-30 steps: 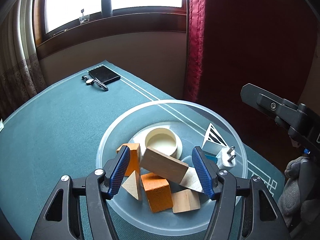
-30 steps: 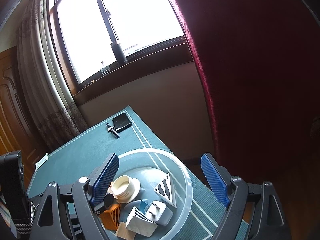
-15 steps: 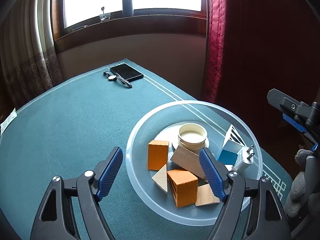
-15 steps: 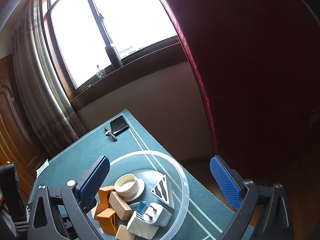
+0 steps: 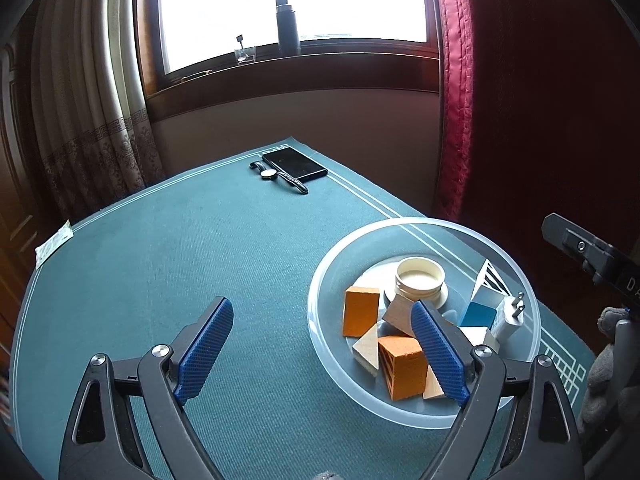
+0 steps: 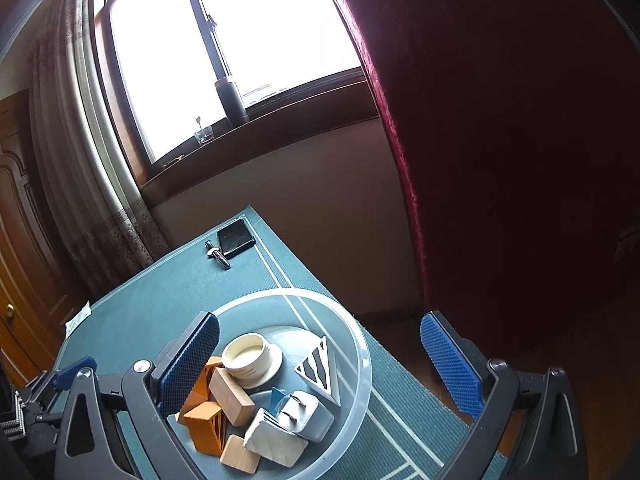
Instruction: Organize rigid objects
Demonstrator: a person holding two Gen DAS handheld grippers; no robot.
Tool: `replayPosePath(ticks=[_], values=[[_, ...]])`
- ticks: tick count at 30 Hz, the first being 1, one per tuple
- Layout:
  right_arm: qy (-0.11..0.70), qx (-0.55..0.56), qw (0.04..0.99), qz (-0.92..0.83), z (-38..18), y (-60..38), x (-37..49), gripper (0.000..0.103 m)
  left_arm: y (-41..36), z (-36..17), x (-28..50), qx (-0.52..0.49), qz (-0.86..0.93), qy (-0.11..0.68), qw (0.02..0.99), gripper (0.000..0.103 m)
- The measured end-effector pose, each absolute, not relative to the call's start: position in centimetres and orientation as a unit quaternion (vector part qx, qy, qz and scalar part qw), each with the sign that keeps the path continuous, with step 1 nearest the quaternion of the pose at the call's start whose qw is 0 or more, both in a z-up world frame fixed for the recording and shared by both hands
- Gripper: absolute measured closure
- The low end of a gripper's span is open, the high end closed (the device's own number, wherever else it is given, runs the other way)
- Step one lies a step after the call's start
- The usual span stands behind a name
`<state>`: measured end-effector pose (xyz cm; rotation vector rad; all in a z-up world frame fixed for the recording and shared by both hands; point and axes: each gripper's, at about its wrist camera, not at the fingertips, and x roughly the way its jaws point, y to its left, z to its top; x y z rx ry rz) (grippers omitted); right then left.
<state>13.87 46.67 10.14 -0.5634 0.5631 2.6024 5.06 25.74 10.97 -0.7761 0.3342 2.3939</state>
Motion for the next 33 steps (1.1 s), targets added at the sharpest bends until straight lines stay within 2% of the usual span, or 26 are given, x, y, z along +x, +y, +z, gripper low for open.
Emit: replayPosePath(ticks=[6,16,22,33], values=[[0.155,-0.219,0.219,0.938,10.0,45.7,14.1,0.000,24.6,12.0,5.8,-0.272,0.912,0.118,0.282,0.005],[0.089,-0.251,0.185,0.946,9.6,42.6,15.5,0.000,22.5,13.0,7.4,-0.236,0.936,0.123,0.232,0.000],[0.038,-0.261,0.168,0.950,9.2,40.1,16.3,0.000,21.4,13.3,8.7,-0.216,0.947,0.136,0.196,0.000],[0.021,-0.268,0.180,0.946,8.0,39.2,16.1,0.000,21.3,12.7,9.5,-0.222,0.943,0.144,0.200,0.000]])
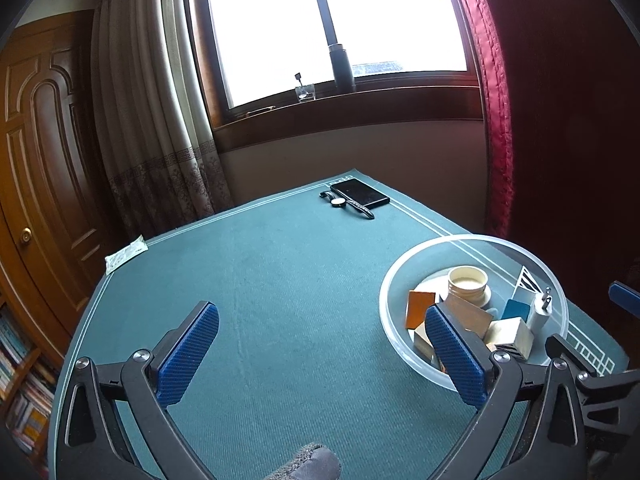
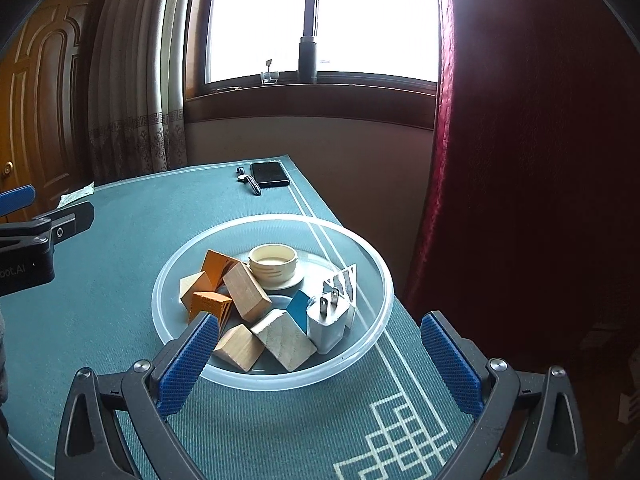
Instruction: Organize rigid objects
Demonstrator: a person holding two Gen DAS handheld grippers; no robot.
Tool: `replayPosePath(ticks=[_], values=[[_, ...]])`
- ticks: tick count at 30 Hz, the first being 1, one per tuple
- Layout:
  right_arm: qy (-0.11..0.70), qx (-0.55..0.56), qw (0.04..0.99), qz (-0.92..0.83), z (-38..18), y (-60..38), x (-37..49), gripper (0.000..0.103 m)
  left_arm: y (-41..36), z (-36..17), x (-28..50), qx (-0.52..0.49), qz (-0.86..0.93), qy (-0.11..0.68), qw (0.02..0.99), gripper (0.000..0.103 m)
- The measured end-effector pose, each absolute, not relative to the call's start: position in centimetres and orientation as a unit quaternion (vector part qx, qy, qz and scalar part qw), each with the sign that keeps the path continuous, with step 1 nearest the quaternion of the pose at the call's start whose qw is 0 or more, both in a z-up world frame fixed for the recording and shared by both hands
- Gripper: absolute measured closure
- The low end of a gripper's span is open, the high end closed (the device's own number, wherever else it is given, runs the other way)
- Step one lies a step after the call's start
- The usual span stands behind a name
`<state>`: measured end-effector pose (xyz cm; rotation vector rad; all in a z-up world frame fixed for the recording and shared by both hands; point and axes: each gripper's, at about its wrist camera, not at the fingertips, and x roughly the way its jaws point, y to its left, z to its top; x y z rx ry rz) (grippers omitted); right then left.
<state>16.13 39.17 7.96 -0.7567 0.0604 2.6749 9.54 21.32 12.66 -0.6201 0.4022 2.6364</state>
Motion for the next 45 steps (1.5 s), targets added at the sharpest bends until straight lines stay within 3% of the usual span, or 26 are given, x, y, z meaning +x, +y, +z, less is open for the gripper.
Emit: replayPosePath(ticks=[45], values=[[0.014,-0.301,0.172,0.938,6.1,38.7,15.4,0.000,23.9,8.9,9.3,-0.274,0.918,0.185,0.218,0.000]])
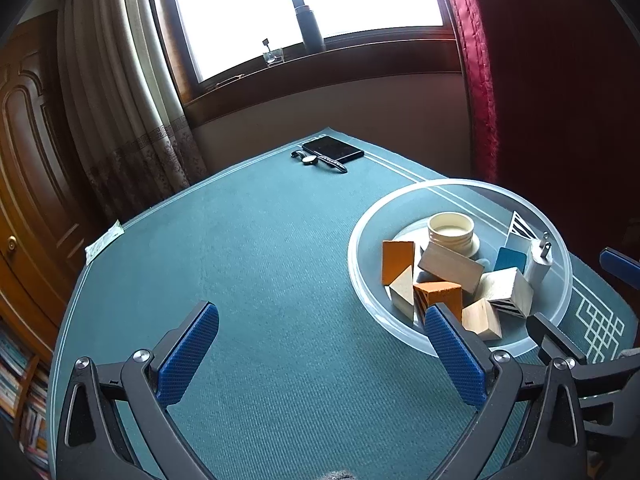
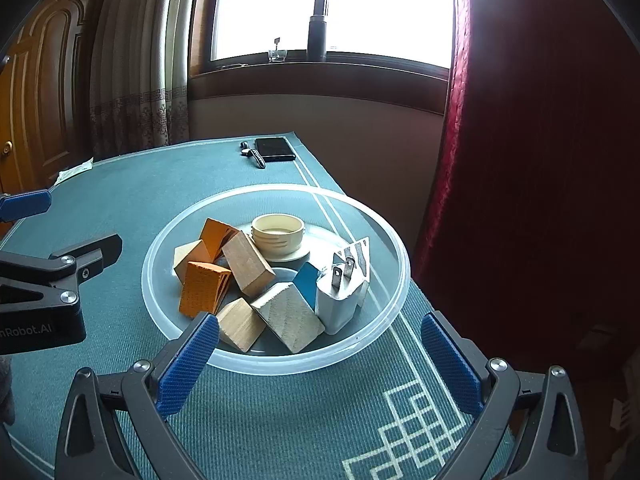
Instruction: Organize rigid objects
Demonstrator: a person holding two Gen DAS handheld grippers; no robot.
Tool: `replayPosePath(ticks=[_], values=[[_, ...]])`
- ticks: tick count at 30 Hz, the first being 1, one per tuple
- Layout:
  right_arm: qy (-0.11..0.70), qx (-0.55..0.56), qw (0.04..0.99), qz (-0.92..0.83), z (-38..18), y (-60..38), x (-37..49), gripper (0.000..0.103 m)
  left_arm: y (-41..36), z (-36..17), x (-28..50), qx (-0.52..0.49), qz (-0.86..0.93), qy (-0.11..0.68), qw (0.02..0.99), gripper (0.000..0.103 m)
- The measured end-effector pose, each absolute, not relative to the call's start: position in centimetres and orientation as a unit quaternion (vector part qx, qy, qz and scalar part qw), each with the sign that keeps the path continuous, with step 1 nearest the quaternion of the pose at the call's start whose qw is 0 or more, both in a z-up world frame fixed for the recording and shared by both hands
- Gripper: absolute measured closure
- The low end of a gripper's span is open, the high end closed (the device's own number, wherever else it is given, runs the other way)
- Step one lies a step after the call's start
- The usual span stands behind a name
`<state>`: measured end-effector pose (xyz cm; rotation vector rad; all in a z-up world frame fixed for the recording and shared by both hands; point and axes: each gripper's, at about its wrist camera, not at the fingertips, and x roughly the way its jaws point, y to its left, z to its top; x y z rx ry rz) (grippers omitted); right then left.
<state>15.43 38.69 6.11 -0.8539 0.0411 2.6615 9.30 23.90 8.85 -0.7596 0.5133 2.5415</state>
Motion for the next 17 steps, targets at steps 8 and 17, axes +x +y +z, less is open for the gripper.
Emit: replayPosePath(ticks=[8,17], values=[[0.013,-0.305,0.170,0.937,5.95,38.65,15.34,0.000,23.80,8.57,9.40,-0.270,0.918,0.191,0.220,0.000],[0.014,-0.308,0.167,0.936,5.81,38.79,15.14,0.000,23.57,8.52,9.32,-0.266,0.919,0.194,0.219,0.000]])
